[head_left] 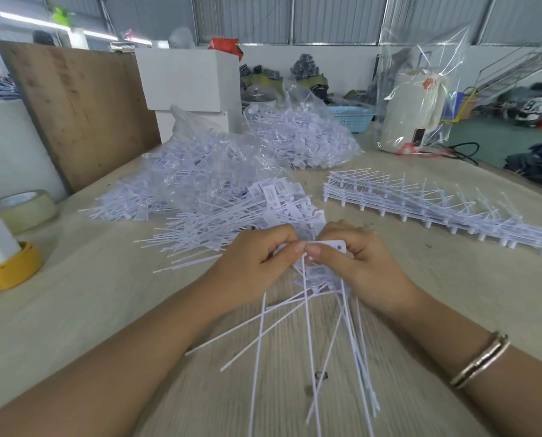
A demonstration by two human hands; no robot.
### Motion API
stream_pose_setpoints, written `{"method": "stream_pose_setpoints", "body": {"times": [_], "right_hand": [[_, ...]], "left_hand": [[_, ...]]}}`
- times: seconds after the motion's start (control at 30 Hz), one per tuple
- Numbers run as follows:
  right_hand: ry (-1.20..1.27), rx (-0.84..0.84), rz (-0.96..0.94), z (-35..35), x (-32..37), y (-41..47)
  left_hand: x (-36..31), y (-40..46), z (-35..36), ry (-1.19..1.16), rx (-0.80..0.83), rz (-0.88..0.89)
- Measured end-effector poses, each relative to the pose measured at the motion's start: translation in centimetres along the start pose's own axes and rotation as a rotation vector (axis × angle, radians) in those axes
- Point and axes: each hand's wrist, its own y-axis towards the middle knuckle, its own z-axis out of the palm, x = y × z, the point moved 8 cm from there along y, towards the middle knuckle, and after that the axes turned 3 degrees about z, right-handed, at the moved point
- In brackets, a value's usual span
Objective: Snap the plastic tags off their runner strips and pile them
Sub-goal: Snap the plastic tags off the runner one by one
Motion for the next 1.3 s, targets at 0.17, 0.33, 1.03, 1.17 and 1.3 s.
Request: {"method": "stream_pose_setpoints", "body": {"times": [0.17,0.33,1.03,1.17,1.3], "right_hand": [[0.169,-0.08,-0.037,-0.4,0.2,0.0],[0.366,-0.098,-0.045,-0.4,0.4,-0.1],[-0.091,0.027,0.044,-1.3,-1.9,0.5],[-0.399,-0.023,0.056,-1.2,-1.9,0.9],[-0.267,-0.08,0.03,-1.8,-0.8,0.6]], "left_hand": [[-0.3,0.2,0.3,-0.194,-0.077,-0.045],[0.2,0.3,1.2,-0.455,-0.121,-0.144],[2.1,0.7,-0.7,-0.817,-0.103,-0.185],[2.4,0.3,-0.2,-0.247,-0.059,-0.173],[1.3,0.1,0.5,-0.043,-0.028,-0.057]]}}
